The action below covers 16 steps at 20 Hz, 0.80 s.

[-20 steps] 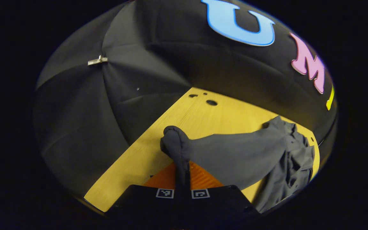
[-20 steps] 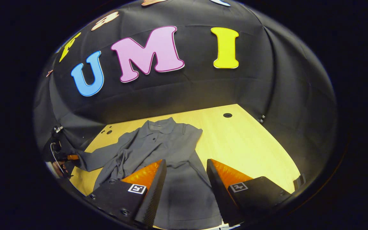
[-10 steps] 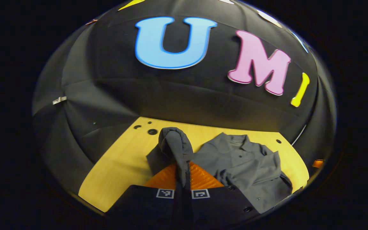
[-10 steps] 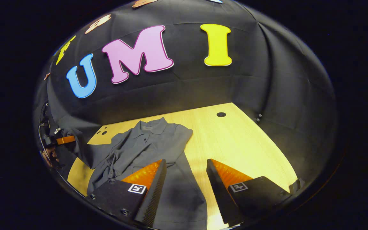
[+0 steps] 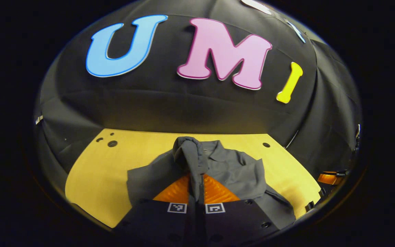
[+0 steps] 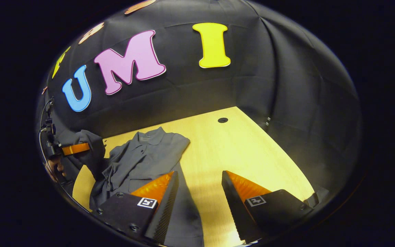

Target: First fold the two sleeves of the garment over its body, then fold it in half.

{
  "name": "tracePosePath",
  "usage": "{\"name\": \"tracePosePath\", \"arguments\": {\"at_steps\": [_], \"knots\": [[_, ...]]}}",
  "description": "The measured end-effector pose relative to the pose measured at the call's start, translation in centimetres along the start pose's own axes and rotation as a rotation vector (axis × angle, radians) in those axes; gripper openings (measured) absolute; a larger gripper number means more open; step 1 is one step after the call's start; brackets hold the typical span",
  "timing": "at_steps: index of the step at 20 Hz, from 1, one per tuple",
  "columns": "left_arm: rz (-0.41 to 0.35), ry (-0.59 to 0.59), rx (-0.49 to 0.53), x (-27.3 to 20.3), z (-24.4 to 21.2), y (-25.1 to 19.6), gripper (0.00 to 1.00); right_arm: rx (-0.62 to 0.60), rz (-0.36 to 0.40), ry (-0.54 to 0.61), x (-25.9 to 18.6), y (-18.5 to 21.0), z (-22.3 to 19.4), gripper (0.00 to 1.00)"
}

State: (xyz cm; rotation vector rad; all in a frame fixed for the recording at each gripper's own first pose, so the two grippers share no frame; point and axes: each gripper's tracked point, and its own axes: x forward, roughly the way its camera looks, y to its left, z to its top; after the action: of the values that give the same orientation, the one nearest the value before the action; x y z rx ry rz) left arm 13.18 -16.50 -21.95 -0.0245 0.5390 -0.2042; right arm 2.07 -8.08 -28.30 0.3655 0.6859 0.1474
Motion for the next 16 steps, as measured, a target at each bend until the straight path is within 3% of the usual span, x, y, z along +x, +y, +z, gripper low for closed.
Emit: {"name": "tracePosePath", "arguments": {"at_steps": [8, 16], "knots": [[-0.078, 0.034, -0.006, 5.3, -3.0, -9.1, 0.06, 0.001, 0.020, 0.040, 1.7, -2.5, -1.1, 0.79], [-0.117, 0.097, 0.019, 9.1, -8.7, -13.3, 0.05, 0.001, 0.052, 0.082, 3.9, -4.3, -1.8, 0.79]]}}
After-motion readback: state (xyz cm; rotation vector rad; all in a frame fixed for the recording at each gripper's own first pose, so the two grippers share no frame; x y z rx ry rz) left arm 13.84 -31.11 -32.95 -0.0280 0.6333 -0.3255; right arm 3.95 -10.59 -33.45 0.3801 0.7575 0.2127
